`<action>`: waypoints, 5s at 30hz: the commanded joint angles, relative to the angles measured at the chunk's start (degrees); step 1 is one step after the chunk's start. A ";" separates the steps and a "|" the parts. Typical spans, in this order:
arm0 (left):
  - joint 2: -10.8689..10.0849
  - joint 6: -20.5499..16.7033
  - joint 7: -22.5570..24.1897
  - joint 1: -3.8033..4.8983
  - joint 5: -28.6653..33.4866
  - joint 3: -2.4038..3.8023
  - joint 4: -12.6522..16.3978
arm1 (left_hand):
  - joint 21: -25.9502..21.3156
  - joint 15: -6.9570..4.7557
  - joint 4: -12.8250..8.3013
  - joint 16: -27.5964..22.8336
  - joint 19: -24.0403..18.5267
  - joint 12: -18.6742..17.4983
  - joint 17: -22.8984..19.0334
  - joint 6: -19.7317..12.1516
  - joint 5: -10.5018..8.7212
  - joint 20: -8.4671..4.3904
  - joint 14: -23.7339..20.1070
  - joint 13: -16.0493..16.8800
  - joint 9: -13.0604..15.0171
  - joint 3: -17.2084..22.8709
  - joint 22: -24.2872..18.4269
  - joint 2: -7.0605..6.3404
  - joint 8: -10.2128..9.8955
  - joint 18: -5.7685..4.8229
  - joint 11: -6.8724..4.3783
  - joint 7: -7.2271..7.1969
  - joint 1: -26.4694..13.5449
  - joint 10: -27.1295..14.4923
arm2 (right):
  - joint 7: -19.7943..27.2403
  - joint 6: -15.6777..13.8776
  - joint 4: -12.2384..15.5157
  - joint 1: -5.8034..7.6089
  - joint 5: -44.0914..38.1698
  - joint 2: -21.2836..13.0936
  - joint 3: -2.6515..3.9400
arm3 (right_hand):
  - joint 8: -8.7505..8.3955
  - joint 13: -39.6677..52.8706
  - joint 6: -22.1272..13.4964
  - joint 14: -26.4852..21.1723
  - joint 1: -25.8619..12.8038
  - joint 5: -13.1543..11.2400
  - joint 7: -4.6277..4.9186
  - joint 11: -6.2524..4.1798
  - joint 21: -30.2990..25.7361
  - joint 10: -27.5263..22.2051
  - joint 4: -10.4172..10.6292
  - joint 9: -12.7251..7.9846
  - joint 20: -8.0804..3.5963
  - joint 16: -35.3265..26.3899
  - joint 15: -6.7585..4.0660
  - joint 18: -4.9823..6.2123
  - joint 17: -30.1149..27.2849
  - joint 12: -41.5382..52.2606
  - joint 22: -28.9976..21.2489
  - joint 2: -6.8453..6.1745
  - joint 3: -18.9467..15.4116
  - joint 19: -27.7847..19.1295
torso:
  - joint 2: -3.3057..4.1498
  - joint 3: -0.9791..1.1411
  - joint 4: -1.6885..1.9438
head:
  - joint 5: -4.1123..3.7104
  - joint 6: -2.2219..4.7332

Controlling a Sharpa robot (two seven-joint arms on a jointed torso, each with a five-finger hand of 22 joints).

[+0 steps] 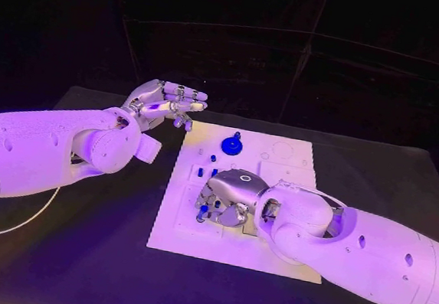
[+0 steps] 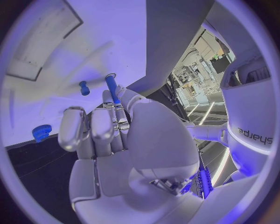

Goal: Assemble the parts on the task board

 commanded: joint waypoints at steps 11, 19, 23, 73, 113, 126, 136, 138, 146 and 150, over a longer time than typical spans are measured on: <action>-0.06 0.65 0.15 0.10 0.19 0.05 0.07 | -0.37 -0.01 -0.13 -0.17 -0.43 0.29 -0.10 0.25 0.03 -0.02 -0.49 -0.09 -0.08 -0.04 -0.10 0.31 0.13 0.78 0.02 0.15 -0.01 0.03 | -1.64 1.42 0.10 -0.29 -4.13 0.57 -0.94 | 0.28 0.05 -0.12 0.55 -0.85 -0.19 0.28 0.41 0.33 -0.01 -0.06 0.01 0.14 0.23 0.00 -0.31 -0.11 -0.63 0.06 -0.77 0.41 0.09 | -0.05 -0.01 -0.02 | 0.20 -0.12; -0.10 0.68 0.08 0.10 0.19 0.05 0.04 | -0.38 -0.01 -0.12 -0.17 -0.44 0.31 -0.13 0.24 0.03 -0.02 -0.50 -0.09 -0.08 -0.05 -0.10 0.31 0.12 0.78 0.02 0.16 -0.05 0.02 | -1.75 -1.33 0.07 -0.33 -5.24 0.94 -0.99 | 0.05 -0.14 -4.60 -1.23 -3.11 0.70 1.31 2.11 -3.22 -8.50 -0.03 -0.29 1.23 -3.38 1.44 0.87 -5.68 -1.22 -5.23 -3.55 -0.55 -3.80 | -0.02 0.01 0.01 | 0.10 -0.08; -0.11 0.68 0.08 0.10 0.19 0.05 0.04 | -0.38 -0.01 -0.12 -0.17 -0.44 0.31 -0.13 0.24 0.03 -0.02 -0.50 -0.09 -0.08 -0.05 -0.10 0.31 0.12 0.78 0.02 0.16 -0.05 0.02 | -1.52 -2.11 0.07 -0.34 -5.39 1.04 -1.00 | 0.13 -0.05 -5.97 -1.62 -3.36 0.93 1.25 2.34 -4.58 -10.40 -0.33 -0.21 1.53 -4.59 1.54 1.29 -7.31 -0.97 -7.04 -3.88 -1.52 -5.04 | -0.05 0.00 -0.01 | 0.11 -0.13; -0.29 1.06 -0.23 0.08 0.19 0.03 -0.20 | -0.41 0.00 -0.10 -0.24 -0.46 0.36 -0.31 0.17 0.04 -0.01 -0.56 -0.09 -0.10 -0.02 -0.12 0.38 0.08 0.78 0.03 0.19 -0.07 -0.02 | -2.86 -9.07 9.37 -0.42 -4.97 -12.65 -1.00 | 0.25 3.35 -5.69 0.88 -5.76 5.18 -0.70 -0.96 0.25 2.28 -0.43 -0.10 -0.46 1.88 -0.95 -0.29 1.37 8.62 0.24 -5.37 -6.77 0.21 | -0.05 -0.01 0.05 | 0.56 -0.18; -0.23 1.33 -0.47 0.09 0.19 0.02 -0.06 | -0.43 0.01 -0.16 -0.27 -0.49 0.40 -0.43 0.12 0.03 0.00 -0.62 -0.10 -0.11 -0.01 -0.14 0.36 0.06 0.79 0.04 0.20 -0.05 -0.07 | -8.13 -0.01 2.75 -0.43 -6.57 -2.91 -1.01 | 0.09 59.90 -4.51 2.40 -1.57 4.05 -1.99 -2.73 5.95 5.12 1.73 -0.21 -1.98 10.39 -2.42 -2.16 13.98 65.12 8.94 0.34 -12.61 5.13 | -0.07 -0.02 -0.03 | 0.92 -1.14; -0.23 1.45 -0.61 0.10 0.19 0.02 -0.04 | -0.43 0.01 -0.16 -0.27 -0.49 0.40 -0.43 0.12 0.03 0.00 -0.62 -0.10 -0.11 -0.01 -0.14 0.36 0.06 0.79 0.04 0.20 -0.05 -0.07 | -8.82 3.01 1.11 -0.43 -7.24 -1.19 -1.01 | 0.05 60.23 -5.76 2.41 -1.98 3.99 -1.42 -2.17 6.01 4.82 1.77 -0.26 -1.73 10.56 -2.02 -2.20 14.26 65.26 9.05 -0.13 -12.80 5.16 | -0.07 -0.03 -0.05 | 0.93 -1.27; -0.24 1.57 -0.80 0.11 0.19 0.03 -0.04 | -0.43 0.01 -0.16 -0.27 -0.49 0.40 -0.43 0.12 0.03 0.00 -0.62 -0.10 -0.11 -0.01 -0.14 0.36 0.06 0.79 0.04 0.20 -0.05 -0.07 | -9.64 5.30 0.50 -0.43 -7.68 -0.80 -1.02 | 0.27 60.27 -5.59 2.38 -2.39 3.99 -1.20 -1.95 5.95 4.62 1.99 -0.15 -1.54 10.54 -1.80 -2.17 14.20 65.22 8.97 -0.10 -12.90 5.06 | -0.09 -0.02 -0.04 | 0.99 -1.30; -0.23 1.59 -0.83 0.11 0.19 0.03 -0.06 | -0.43 0.01 -0.16 -0.27 -0.49 0.40 -0.43 0.12 0.03 0.00 -0.62 -0.10 -0.11 -0.01 -0.14 0.36 0.06 0.79 0.04 0.20 -0.05 -0.07 | -9.80 5.73 0.42 -0.43 -7.76 -0.74 -1.02 | 0.30 60.29 -5.52 2.38 -2.43 4.01 -1.19 -1.92 5.96 4.60 2.03 -0.14 -1.52 10.54 -1.78 -2.18 14.20 65.23 8.98 -0.05 -12.89 5.07 | -0.11 -0.02 -0.04 | 1.00 -1.31; -0.23 1.65 -1.01 0.11 0.19 0.03 -0.08 | -0.43 0.01 -0.16 -0.27 -0.49 0.40 -0.43 0.12 0.03 0.00 -0.62 -0.10 -0.11 -0.01 -0.14 0.36 0.06 0.79 0.04 0.20 -0.05 -0.07 | -10.16 6.74 0.26 -0.43 -7.98 -0.60 -1.02 | 0.71 60.54 -4.48 2.33 -2.44 4.22 -1.10 -1.82 5.93 4.45 2.12 0.04 -1.31 10.52 -1.64 -2.15 14.16 65.33 8.96 0.44 -12.59 5.00 | -0.06 -0.02 -0.08 | 1.00 -1.37; -0.21 1.70 -1.15 0.11 0.19 0.03 -0.11 | -0.43 0.01 -0.16 -0.27 -0.49 0.40 -0.43 0.12 0.03 0.00 -0.62 -0.10 -0.11 -0.01 -0.14 0.36 0.06 0.79 0.04 0.20 -0.05 -0.07 | -10.39 7.76 -0.01 -0.43 -8.07 -0.53 -1.01 | 0.88 60.41 -4.01 2.31 -2.48 4.21 -1.06 -1.77 5.89 4.25 2.19 0.10 -1.26 10.51 -1.60 -2.13 14.13 65.18 8.90 0.66 -12.45 4.95 | -0.07 -0.02 -0.08 | 0.93 -1.41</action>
